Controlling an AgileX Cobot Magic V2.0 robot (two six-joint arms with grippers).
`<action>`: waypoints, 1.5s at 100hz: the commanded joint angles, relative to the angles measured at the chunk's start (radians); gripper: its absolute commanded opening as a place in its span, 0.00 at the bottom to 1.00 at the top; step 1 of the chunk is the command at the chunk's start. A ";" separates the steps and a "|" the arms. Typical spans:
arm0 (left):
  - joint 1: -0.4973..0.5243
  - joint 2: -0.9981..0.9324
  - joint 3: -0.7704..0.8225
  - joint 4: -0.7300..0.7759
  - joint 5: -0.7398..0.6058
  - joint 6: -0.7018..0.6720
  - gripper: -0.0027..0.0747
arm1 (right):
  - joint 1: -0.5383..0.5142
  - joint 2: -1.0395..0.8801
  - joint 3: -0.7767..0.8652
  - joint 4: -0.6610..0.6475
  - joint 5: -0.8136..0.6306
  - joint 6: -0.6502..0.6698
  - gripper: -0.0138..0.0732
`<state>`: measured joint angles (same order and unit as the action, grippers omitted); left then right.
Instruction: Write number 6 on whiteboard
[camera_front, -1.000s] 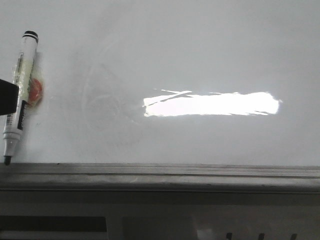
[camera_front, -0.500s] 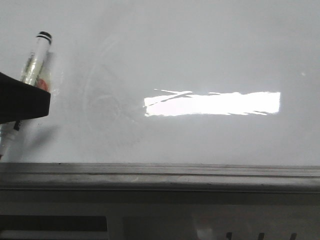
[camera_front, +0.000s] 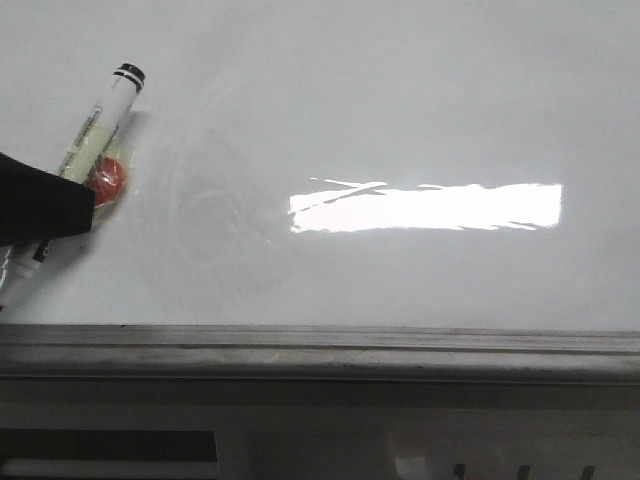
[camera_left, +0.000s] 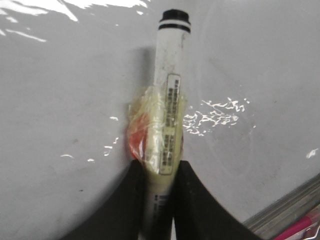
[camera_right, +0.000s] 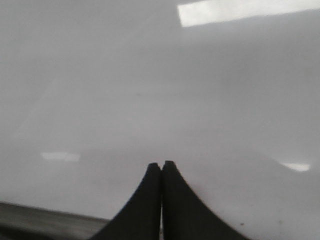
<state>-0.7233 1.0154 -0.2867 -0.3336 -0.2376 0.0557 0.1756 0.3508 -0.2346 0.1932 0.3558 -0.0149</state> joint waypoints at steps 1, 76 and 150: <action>-0.001 0.020 -0.018 -0.010 0.029 -0.006 0.01 | 0.041 0.065 -0.066 0.000 -0.019 -0.007 0.09; -0.225 0.013 -0.150 0.502 -0.050 -0.006 0.01 | 0.598 0.482 -0.441 0.037 0.003 -0.121 0.58; -0.342 0.013 -0.150 0.537 -0.090 -0.006 0.01 | 0.778 0.634 -0.493 0.042 -0.171 -0.121 0.46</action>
<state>-1.0562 1.0379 -0.4049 0.2092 -0.2365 0.0557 0.9533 0.9928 -0.6935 0.2301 0.2649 -0.1256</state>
